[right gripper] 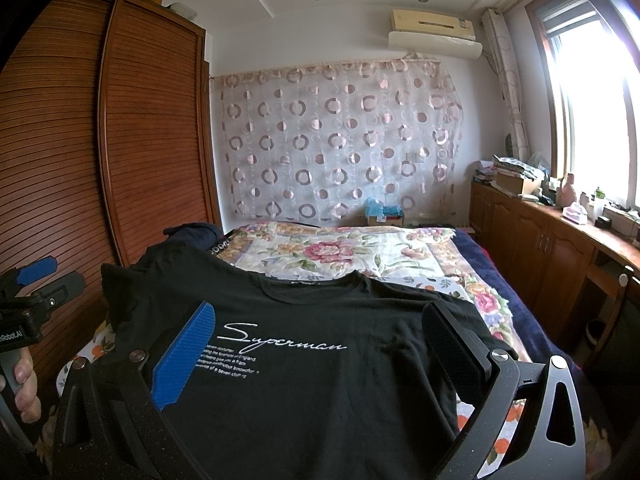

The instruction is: Fold small clothes

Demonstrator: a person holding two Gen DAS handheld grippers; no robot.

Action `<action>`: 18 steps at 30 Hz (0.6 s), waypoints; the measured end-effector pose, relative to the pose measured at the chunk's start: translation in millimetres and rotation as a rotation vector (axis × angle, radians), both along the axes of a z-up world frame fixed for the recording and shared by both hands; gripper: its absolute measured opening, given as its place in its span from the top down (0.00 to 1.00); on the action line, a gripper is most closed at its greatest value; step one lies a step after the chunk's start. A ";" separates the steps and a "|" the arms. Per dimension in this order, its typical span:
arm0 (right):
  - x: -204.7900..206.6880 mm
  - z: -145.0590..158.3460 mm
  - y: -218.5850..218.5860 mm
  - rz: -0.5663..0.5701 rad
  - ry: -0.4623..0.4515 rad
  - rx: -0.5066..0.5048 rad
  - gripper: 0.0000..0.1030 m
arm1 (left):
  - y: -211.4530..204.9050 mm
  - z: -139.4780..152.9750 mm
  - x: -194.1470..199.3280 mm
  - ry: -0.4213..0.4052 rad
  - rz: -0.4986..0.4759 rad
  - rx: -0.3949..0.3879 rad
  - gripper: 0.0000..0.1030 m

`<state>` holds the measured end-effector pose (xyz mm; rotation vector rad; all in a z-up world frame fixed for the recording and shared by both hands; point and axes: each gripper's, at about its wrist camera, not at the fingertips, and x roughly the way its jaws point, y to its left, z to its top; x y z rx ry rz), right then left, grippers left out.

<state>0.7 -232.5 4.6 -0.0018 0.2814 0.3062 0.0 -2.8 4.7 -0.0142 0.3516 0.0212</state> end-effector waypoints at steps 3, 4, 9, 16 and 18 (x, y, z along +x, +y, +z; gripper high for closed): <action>0.4 -0.2 0.2 0.001 -0.002 0.000 0.00 | -0.2 0.0 -0.1 0.000 0.000 0.001 0.00; 0.2 -0.3 0.2 0.001 -0.001 0.000 0.00 | -0.2 -0.1 -0.2 -0.001 0.001 0.002 0.00; 0.1 -0.6 -0.3 0.004 -0.002 0.000 0.00 | -0.7 0.3 -0.4 -0.002 0.001 0.001 0.00; 0.9 -1.2 -1.1 0.007 -0.004 0.000 0.00 | -1.5 5.7 -0.8 -0.003 -0.001 0.001 0.00; 1.9 -1.3 -0.7 0.009 -0.006 -0.002 0.00 | -1.8 6.0 -0.7 -0.001 -0.002 0.001 0.00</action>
